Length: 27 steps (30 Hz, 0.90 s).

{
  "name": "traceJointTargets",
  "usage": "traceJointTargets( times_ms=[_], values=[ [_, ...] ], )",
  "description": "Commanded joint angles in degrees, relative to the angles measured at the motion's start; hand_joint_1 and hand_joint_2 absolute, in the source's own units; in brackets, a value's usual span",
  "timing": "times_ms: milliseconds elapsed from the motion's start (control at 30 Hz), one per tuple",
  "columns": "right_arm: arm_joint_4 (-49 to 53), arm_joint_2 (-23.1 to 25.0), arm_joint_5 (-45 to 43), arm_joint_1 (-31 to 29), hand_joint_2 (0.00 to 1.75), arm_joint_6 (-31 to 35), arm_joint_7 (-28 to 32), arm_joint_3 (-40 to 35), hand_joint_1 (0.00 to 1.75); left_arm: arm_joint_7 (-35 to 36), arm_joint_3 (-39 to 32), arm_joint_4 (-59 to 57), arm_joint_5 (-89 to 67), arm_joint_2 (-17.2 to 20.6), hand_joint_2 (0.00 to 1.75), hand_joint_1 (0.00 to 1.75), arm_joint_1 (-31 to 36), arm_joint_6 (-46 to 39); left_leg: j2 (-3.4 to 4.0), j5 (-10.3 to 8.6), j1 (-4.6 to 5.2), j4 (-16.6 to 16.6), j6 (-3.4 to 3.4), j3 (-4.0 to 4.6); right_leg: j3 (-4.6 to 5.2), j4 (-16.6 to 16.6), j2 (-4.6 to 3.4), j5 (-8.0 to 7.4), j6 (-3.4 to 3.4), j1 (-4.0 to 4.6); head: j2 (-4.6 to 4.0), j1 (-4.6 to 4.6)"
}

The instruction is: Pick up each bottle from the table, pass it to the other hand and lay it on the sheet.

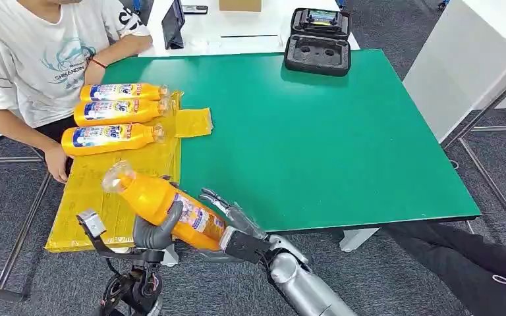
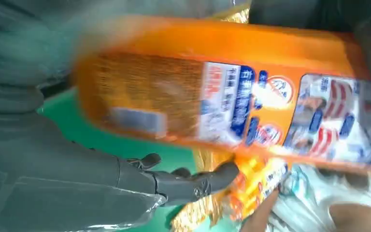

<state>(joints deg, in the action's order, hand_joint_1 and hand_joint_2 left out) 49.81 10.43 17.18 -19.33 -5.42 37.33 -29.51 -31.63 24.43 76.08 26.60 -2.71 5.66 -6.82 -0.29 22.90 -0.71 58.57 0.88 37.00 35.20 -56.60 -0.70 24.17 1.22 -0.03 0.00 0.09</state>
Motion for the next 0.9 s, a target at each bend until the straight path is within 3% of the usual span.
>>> traceJointTargets(
  times_ms=[33, 167, 267, 400, 500, 533, 667, 700, 800, 900],
  values=[
    [2.05, -1.46, -1.14, -1.29, 0.00, -0.68, 0.11, 0.11, 0.00, -3.16, -5.41, -1.77, -3.50, -0.29, 1.75, 1.75, 3.79, -6.66, -0.09, 0.05, 0.02, -0.03, 0.00, -0.18, -0.20, 0.02, 0.15, 0.09, 0.01, -0.01, 0.00, 0.00],
    [4.82, -1.64, -2.13, -1.72, 0.00, -1.22, -0.03, -0.56, 0.00, -8.03, -11.27, -6.78, -8.16, 0.78, 1.75, 1.75, 11.23, -17.21, -0.09, 0.04, 0.01, -0.01, -0.01, -0.17, -0.19, -0.02, 0.15, 0.08, 0.00, 0.00, 0.00, -0.02],
    [5.34, -1.70, -2.69, -1.87, 0.00, -1.30, -0.43, -0.63, 0.00, -8.05, -12.49, -8.28, -8.50, 1.52, 1.75, 1.75, 13.79, -18.11, -0.15, -0.05, -0.01, -0.03, -0.02, -0.10, -0.13, -0.01, 0.20, 0.04, -0.01, 0.02, 0.00, 0.00],
    [6.77, -2.50, -4.20, -1.15, 0.00, -0.42, -0.76, -1.40, 0.00, -8.37, -15.76, -8.58, -17.04, 0.85, 1.75, 1.75, 17.40, -25.22, -0.04, 0.00, -0.02, -0.04, -0.01, -0.23, -0.26, 0.03, 0.11, 0.05, 0.01, 0.02, 0.00, -0.02],
    [9.01, -3.08, -5.23, 0.25, 0.00, 0.11, -0.81, -2.18, 0.00, -8.37, -15.60, -11.79, -25.96, 2.84, 1.75, 1.75, 23.66, -31.16, -0.16, -0.04, -0.07, 0.03, -0.02, -0.05, -0.12, -0.02, 0.21, 0.03, 0.00, 0.06, 0.00, 0.00],
    [9.81, -3.21, -5.82, 0.61, 0.00, 0.37, -0.74, -2.34, 0.00, -8.37, -21.46, -13.12, -42.70, 1.76, 1.75, 1.75, 25.88, -33.18, -0.23, -0.01, -0.06, 0.03, -0.02, -0.16, -0.24, -0.05, 0.31, 0.10, 0.00, 0.05, 0.00, 0.00],
    [11.89, -4.16, -8.01, 1.40, 0.00, 0.21, -0.78, -2.55, 0.00, -5.12, -26.92, -21.47, -71.91, 4.34, 1.75, 1.75, 32.77, -33.18, -0.09, 0.01, -0.04, -0.02, -0.03, -0.29, -0.32, -0.02, 0.15, 0.07, -0.01, 0.04, 0.00, 0.00],
    [12.00, -4.35, -9.11, 1.29, 0.00, -0.37, -0.76, -2.52, 0.00, 0.15, -24.46, -24.80, -84.16, 7.49, 1.75, 1.75, 35.27, -33.18, -0.08, -0.04, -0.04, -0.01, -0.01, -0.14, -0.18, -0.02, 0.11, 0.01, 0.00, 0.04, 0.00, 0.02],
    [11.94, -4.42, -9.22, 1.16, 0.00, -0.35, -0.76, -2.62, 0.00, -0.21, -24.24, -25.47, -83.45, 8.22, 1.75, 1.75, 35.74, -33.18, 0.01, 0.02, -0.02, 0.01, -0.03, -0.28, -0.27, -0.07, 0.05, 0.06, -0.01, 0.02, 0.00, 0.00],
    [13.69, -4.49, -10.00, 1.84, 0.00, 0.04, 0.11, -2.14, 0.00, 7.14, -14.61, -32.33, -92.03, 12.49, 1.75, 1.75, 37.60, -30.60, 0.06, -0.01, -0.03, -0.07, -0.04, -0.31, -0.28, -0.01, 0.02, 0.04, -0.02, 0.02, 0.00, -0.02]
  ],
)
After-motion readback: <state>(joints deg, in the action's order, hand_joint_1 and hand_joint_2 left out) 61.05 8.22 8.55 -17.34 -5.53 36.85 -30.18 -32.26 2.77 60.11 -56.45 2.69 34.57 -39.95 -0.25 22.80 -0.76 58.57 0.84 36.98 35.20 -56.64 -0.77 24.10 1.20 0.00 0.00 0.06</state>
